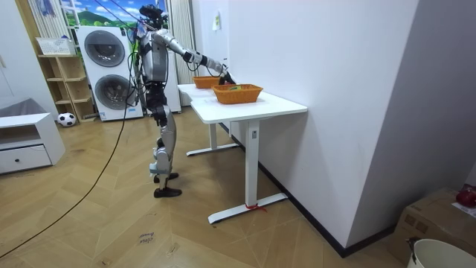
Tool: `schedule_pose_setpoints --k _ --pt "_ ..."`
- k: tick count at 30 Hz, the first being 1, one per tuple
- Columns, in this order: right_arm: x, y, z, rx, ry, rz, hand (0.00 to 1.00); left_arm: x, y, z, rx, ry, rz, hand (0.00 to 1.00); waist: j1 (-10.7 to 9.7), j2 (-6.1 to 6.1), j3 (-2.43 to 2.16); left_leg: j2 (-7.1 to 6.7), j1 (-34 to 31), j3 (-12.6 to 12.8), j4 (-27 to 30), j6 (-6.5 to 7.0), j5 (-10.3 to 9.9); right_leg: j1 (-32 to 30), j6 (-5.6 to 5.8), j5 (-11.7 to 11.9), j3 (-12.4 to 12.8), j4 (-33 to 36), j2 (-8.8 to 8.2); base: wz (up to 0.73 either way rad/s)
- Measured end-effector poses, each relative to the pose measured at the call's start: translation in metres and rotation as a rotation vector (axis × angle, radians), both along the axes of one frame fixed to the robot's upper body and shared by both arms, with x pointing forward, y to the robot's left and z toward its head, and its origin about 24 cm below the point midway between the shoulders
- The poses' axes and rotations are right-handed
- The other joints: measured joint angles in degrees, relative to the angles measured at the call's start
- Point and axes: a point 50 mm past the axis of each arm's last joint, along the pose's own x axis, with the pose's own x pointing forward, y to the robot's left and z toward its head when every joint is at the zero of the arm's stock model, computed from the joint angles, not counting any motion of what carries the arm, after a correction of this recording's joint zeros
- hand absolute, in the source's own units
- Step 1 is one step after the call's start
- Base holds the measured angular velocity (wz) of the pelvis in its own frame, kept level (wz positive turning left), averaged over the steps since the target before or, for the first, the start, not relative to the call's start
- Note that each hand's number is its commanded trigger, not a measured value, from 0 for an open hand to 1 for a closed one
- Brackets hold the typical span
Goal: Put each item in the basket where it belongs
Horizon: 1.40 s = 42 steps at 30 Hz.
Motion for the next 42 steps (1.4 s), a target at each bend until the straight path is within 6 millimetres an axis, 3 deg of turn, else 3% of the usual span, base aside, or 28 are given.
schedule_pose_setpoints --k 9,18,23,33,42 --pt "-0.003 0.015 0.003 0.02 0.007 0.074 1.0 -0.001 0.0 0.0 -0.001 -0.004 0.007 0.0 -0.68 0.41 -0.18 -0.07 -0.34 -0.11 1.07 0.0 0.0 0.18 -0.01 0.01 0.09 0.04 -0.15 0.0" --pt "0.0 0.032 0.029 0.067 -0.117 0.145 1.0 -0.019 0.0 -0.002 -0.015 0.004 0.082 0.0 -2.22 2.94 -1.09 -0.17 3.12 0.35 -0.47 -0.02 0.21 2.86 -0.01 0.03 0.07 0.0 -0.22 -0.01" --pt "-0.003 0.036 0.041 0.094 -0.205 0.149 1.0 -0.026 -0.006 -0.004 0.004 -0.008 0.108 0.0 -3.66 2.88 -1.14 -0.23 5.63 -0.1 -1.25 -0.05 0.39 5.09 -0.01 0.03 0.13 -0.04 -0.18 0.03" --pt "-0.007 0.039 0.068 0.106 -0.332 0.165 1.0 -0.03 -0.009 -0.006 0.013 -0.023 0.139 0.0 -3.86 3.45 -1.05 -0.22 7.38 0.14 -1.83 -0.04 0.39 6.25 0.0 0.03 1.6 0.0 0.04 -0.05" --pt "-0.008 0.056 0.082 0.102 -0.432 0.193 1.0 -0.03 -0.016 -0.006 -0.004 -0.032 0.157 0.0 -3.94 3.82 -1.3 -0.27 7.9 0.33 -2.28 -0.02 0.57 6.67 0.0 0.03 0.06 0.03 -0.22 0.01"
